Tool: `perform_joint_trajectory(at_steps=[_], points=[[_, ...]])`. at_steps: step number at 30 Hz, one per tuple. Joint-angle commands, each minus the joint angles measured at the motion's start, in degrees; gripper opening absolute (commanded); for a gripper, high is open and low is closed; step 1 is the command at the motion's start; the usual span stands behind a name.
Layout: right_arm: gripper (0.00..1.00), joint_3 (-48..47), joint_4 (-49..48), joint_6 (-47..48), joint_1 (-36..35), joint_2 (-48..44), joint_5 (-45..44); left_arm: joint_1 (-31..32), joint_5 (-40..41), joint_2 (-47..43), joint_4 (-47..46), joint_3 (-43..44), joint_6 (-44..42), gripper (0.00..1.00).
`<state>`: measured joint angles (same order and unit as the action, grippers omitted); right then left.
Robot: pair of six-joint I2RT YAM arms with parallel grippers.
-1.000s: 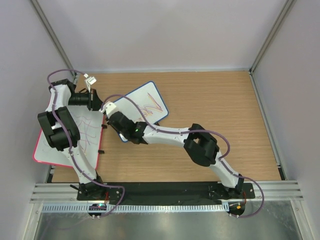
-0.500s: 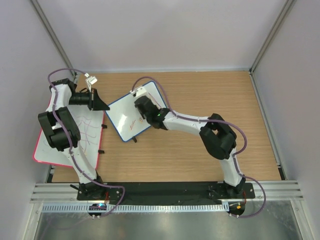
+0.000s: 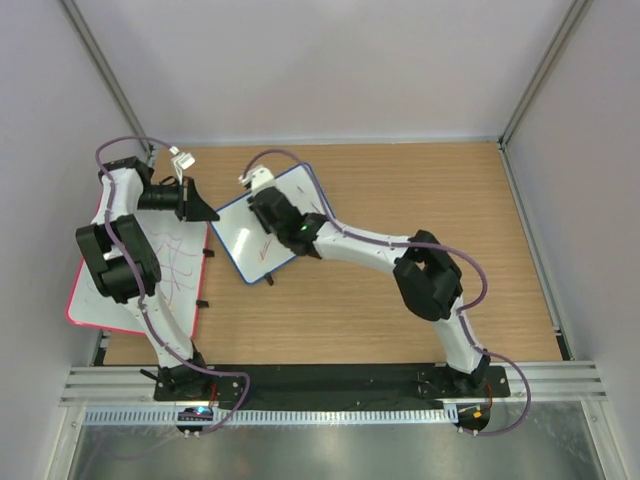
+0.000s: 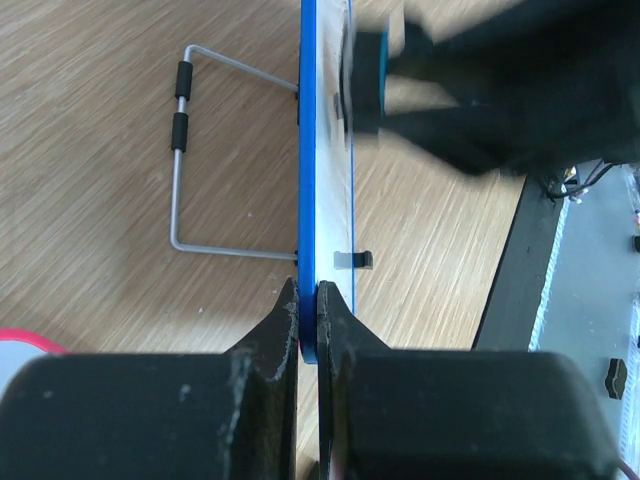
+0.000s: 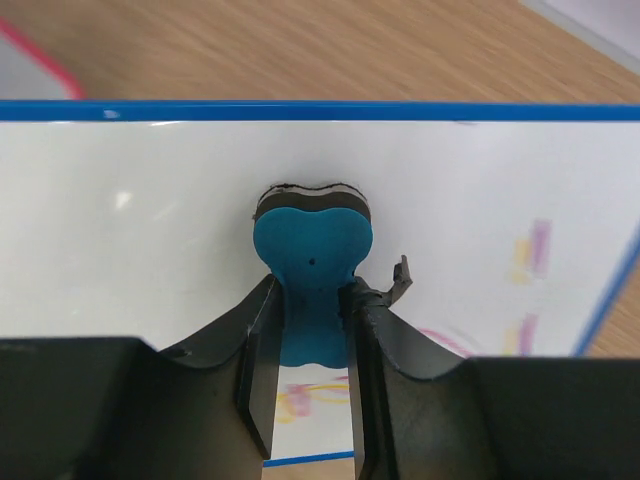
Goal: Erase the whiteboard
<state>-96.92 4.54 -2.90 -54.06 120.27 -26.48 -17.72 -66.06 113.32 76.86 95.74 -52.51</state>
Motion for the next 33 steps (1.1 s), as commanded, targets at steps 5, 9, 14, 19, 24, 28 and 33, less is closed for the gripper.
perform_joint_trajectory(at_steps=[5, 9, 14, 19, 24, 28, 33], points=[[0.01, -9.33, -2.16, -1.67, -7.72, 7.26, 8.37, 1.19, 3.92, -2.58, 2.33, 0.5, -2.42, 0.0], [0.01, -8.73, -1.63, -2.2, -6.06, 6.47, 3.9, 1.19, 4.19, -2.75, 2.24, 0.58, -2.33, 0.0], [0.01, -1.26, -3.56, -3.87, 0.17, 1.56, -0.94, 1.19, 4.36, -2.84, 2.24, 0.76, -2.42, 0.0], [0.01, 7.43, -5.92, -5.8, 6.06, -4.24, -4.28, 1.19, 4.36, -2.75, 2.07, 0.85, -2.51, 0.0], [0.01, 8.95, -5.95, -6.07, 8.54, -5.22, -3.67, 1.28, 4.45, -2.75, 2.15, 0.94, -2.51, 0.0], [0.01, 5.97, -5.41, -5.11, 5.91, -3.73, -1.65, 1.19, 4.28, -2.84, 2.24, 0.85, -2.51, 0.0], [0.01, 2.27, -5.42, -3.26, -0.68, 0.31, 0.9, 1.28, 4.45, -3.01, 2.33, 0.93, -2.51, 0.0]])
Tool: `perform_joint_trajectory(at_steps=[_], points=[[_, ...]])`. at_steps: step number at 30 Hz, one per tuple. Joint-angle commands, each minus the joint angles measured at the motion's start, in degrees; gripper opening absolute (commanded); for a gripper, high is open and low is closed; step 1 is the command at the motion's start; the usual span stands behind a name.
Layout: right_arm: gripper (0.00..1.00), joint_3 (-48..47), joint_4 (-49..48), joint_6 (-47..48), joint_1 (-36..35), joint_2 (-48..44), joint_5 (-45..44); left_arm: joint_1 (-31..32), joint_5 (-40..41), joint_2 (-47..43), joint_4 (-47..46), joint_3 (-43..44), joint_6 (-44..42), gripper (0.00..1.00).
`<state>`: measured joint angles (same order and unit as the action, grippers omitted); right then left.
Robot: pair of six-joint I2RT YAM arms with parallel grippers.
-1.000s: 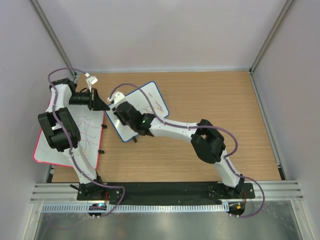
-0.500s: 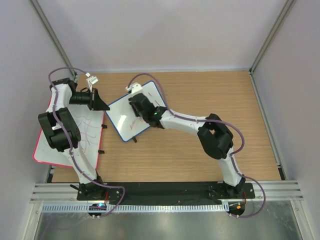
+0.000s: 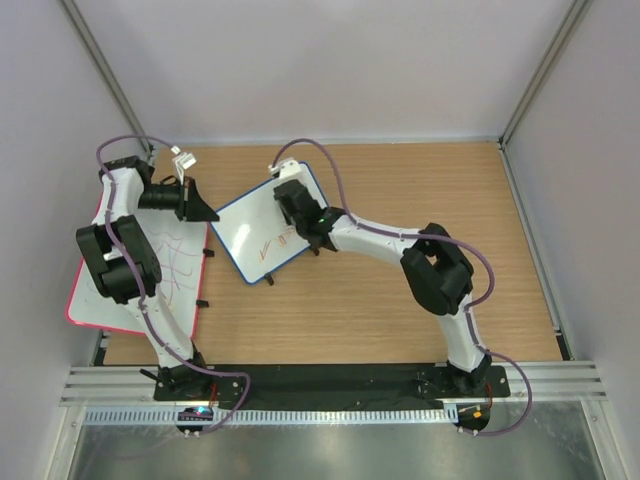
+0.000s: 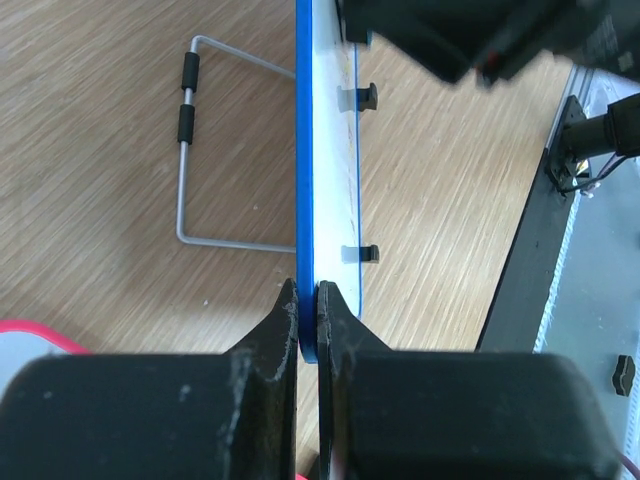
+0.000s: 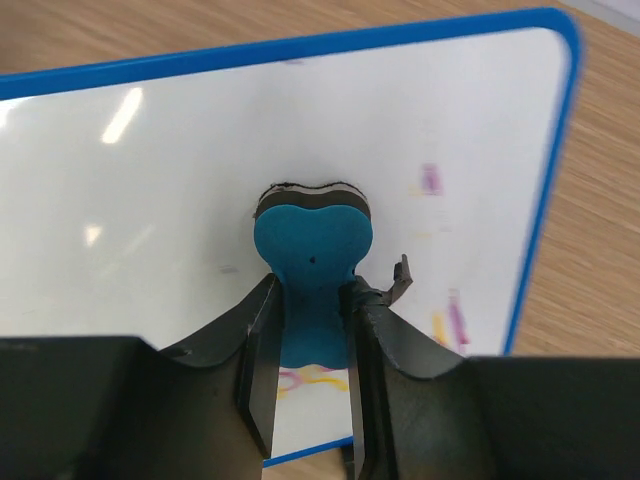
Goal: Erase the whiteboard
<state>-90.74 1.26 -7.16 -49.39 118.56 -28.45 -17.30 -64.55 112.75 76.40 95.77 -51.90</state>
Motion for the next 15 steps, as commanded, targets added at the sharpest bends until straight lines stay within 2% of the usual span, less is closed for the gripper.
perform_joint_trajectory(at_steps=[1, 7, 15], points=[[0.01, -5.4, -2.22, 1.27, -7.72, 2.72, 3.39, 0.95, 3.03, -2.62, 2.79, 0.83, -3.21, 0.0], [0.01, -9.98, -1.61, 1.62, -10.56, 6.07, 5.16, 0.95, 3.03, -2.71, 2.88, 0.83, -3.21, 0.0], [0.01, -3.14, -0.46, -0.48, 0.42, 0.18, 0.41, 0.95, 3.21, -2.62, 3.58, 0.83, -4.0, 0.0]])
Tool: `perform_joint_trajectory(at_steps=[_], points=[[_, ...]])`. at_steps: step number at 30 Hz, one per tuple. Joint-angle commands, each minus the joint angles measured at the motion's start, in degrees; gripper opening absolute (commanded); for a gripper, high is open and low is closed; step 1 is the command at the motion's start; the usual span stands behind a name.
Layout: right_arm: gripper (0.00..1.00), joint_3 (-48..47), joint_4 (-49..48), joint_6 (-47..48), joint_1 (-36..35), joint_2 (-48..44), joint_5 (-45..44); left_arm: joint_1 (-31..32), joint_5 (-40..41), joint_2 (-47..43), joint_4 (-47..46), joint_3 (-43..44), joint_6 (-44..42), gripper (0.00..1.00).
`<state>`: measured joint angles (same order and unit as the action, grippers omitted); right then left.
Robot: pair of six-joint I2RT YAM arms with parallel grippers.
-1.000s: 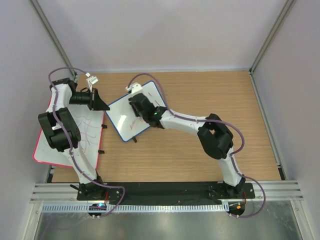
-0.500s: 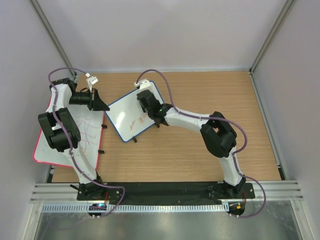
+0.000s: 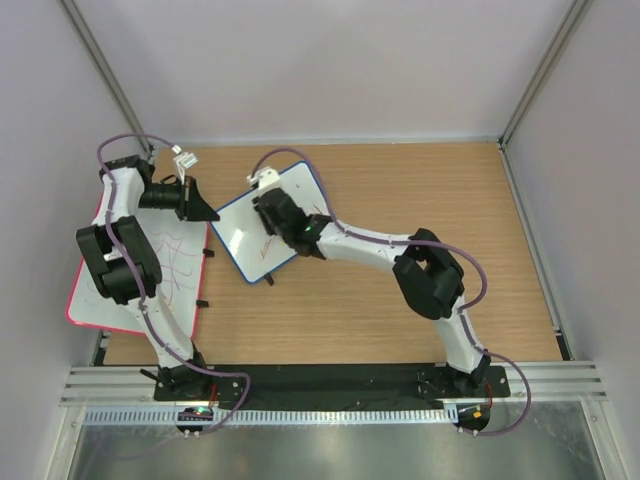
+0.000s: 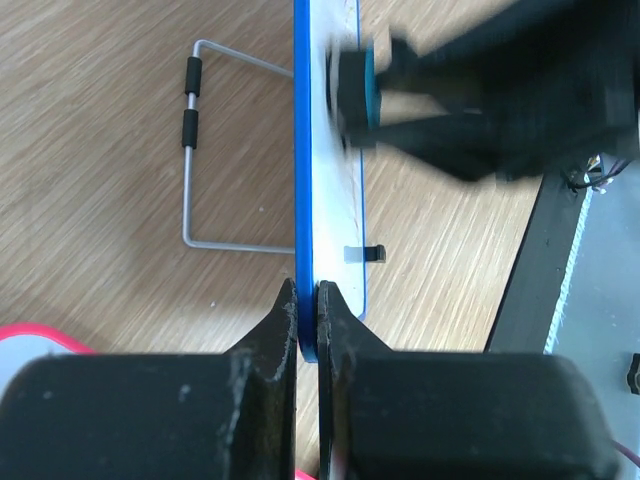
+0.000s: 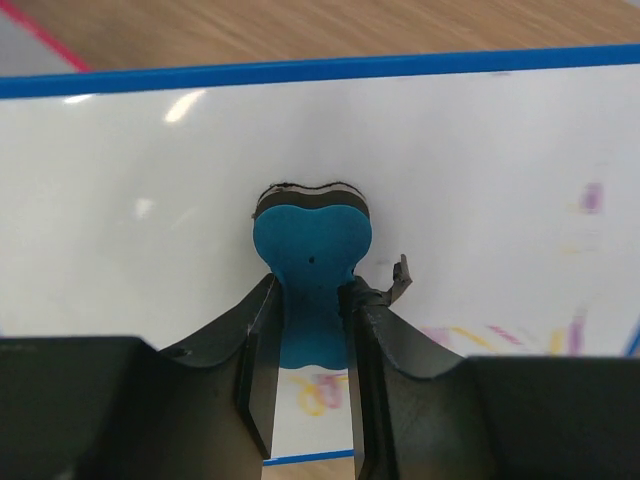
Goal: Erase the whiteboard
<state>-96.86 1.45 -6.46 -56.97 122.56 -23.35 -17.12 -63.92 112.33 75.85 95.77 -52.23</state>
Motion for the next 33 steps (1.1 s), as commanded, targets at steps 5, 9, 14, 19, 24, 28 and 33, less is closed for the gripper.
perform_joint_trajectory(at_steps=[5, 9, 14, 19, 24, 28, 33], points=[[0.01, 2.82, 0.48, -0.58, 13.02, -5.49, -2.84, 0.87, 2.57, -2.21, 4.39, 1.09, -3.85, 0.0], [0.01, -4.27, 3.64, 1.89, 13.38, -2.86, -1.26, 0.87, 2.75, -2.03, 4.65, 1.18, -3.93, 0.0], [0.01, -8.96, 6.81, 2.6, 13.38, -0.13, -0.47, 0.87, 3.01, -2.29, 4.74, 1.18, -4.11, 0.0], [0.01, -1.85, 3.12, 0.4, 12.85, -2.33, 0.33, 0.95, 3.36, -2.03, 4.65, 1.09, -4.11, 0.0], [0.01, 7.8, 0.84, -2.94, 12.76, -4.17, -0.28, 0.87, 3.19, -2.03, 4.74, 1.09, -4.29, 0.0], [0.01, 14.05, -0.4, -3.91, 12.67, -5.92, -1.78, 0.95, 3.19, -2.12, 4.65, 1.09, -4.55, 0.0], [0.01, 17.84, -0.31, -4.44, 12.59, -7.16, -1.7, 0.87, 3.28, -2.03, 4.65, 1.09, -4.64, 0.0]])
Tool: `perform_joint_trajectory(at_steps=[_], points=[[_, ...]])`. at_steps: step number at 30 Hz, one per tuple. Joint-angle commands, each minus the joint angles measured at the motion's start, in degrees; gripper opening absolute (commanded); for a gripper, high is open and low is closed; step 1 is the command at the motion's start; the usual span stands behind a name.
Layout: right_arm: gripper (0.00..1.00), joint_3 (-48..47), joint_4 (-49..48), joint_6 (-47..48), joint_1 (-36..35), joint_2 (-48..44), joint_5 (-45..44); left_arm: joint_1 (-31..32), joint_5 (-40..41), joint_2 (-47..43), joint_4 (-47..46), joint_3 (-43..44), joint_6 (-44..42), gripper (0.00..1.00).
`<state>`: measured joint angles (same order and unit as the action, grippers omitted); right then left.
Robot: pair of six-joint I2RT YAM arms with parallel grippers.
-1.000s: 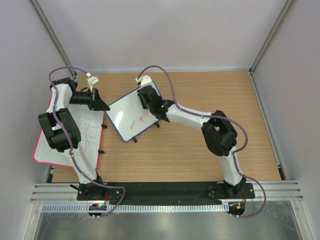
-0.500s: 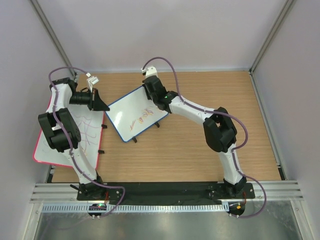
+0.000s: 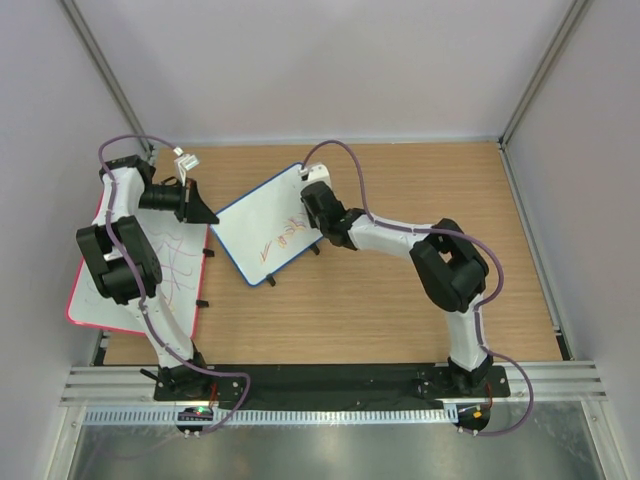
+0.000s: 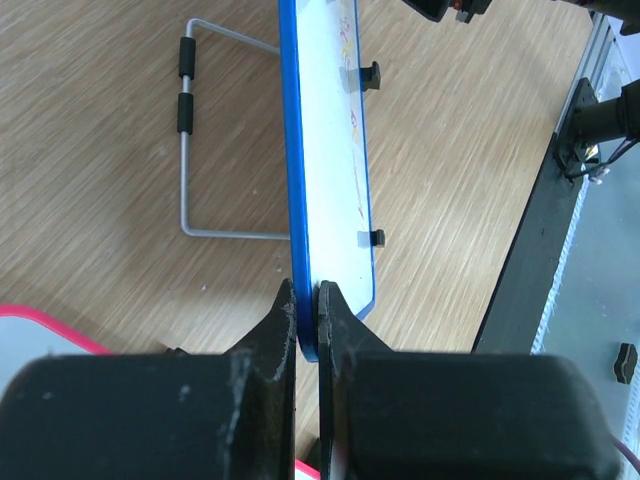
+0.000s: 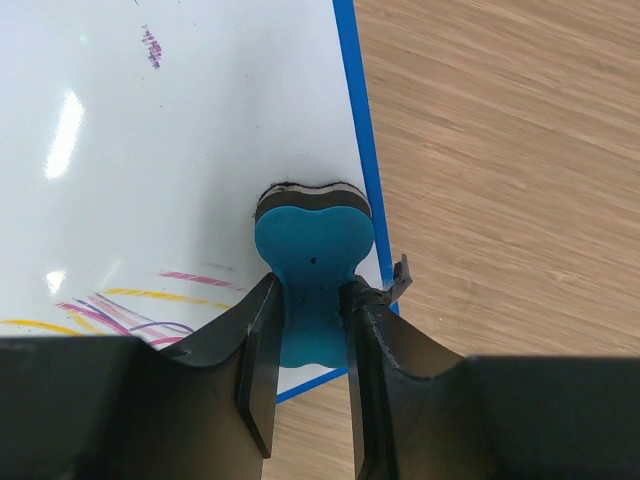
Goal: Erase the whiteboard
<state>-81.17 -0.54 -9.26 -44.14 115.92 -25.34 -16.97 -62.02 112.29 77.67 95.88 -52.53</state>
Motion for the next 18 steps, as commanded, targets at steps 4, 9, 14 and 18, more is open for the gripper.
perform_joint_trajectory(at_steps=[4, 9, 14, 18], points=[[0.01, -0.65, 2.11, 0.37, -0.51, -0.61, 0.99, 0.63, 1.2, -1.99, 2.93, 0.98, -4.24, 0.0], [0.01, -12.07, 3.79, 4.42, -0.86, 1.23, 3.36, 0.71, 1.37, -2.16, 3.01, 0.63, -4.25, 0.0], [0.01, -23.48, 6.86, 5.48, -0.86, 5.45, 5.39, 0.8, 1.46, -2.34, 3.01, 0.72, -4.07, 0.0], [0.01, -25.8, 8.97, 4.08, -0.86, 8.18, 3.82, 0.8, 1.64, -2.78, 3.01, 0.63, -4.07, 0.0]])
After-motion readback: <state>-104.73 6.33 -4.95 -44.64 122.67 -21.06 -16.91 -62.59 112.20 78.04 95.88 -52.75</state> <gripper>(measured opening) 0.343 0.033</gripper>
